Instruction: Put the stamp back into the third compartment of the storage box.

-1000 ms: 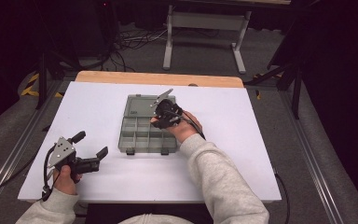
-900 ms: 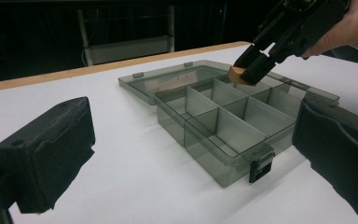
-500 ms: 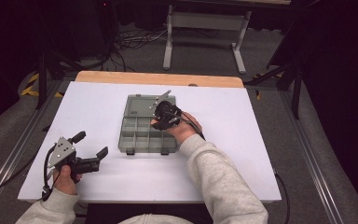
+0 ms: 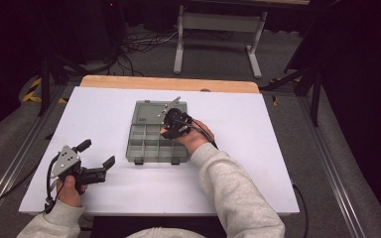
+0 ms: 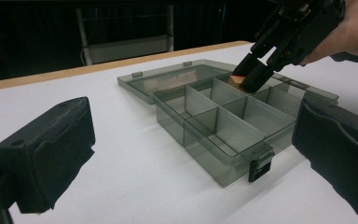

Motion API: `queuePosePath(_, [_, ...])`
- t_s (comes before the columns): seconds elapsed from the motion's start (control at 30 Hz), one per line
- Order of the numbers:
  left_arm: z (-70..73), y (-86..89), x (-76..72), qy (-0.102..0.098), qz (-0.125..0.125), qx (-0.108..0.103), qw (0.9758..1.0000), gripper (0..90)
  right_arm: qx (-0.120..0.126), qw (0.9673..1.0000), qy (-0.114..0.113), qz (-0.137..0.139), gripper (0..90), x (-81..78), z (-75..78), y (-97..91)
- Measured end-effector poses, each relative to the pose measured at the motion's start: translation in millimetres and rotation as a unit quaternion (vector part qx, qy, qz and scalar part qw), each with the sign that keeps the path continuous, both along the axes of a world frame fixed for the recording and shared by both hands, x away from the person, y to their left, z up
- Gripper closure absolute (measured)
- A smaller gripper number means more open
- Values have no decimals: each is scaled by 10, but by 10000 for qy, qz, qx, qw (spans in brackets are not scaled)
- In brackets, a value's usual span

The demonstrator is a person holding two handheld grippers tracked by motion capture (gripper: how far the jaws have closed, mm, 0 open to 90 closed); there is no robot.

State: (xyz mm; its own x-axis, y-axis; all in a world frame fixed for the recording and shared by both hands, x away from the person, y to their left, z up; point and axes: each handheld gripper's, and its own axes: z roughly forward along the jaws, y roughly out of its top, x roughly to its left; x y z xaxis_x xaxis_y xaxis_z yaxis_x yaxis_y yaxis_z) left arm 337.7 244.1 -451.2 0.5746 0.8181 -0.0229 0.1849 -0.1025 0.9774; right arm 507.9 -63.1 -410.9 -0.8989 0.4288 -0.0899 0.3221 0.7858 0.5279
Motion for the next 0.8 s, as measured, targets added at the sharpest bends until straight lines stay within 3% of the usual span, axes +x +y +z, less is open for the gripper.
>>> queuePosePath(0.27, [0, -2, 1, -10, -13, -9, 10000, 2, -8, 10000, 26, -1, 653, 0, -5, 1])
queuePosePath(0.8, [5, 8, -8, -10, -4, 21, 10000, 2, 206, 9997, -89, -24, 572, -49, 72, -12])
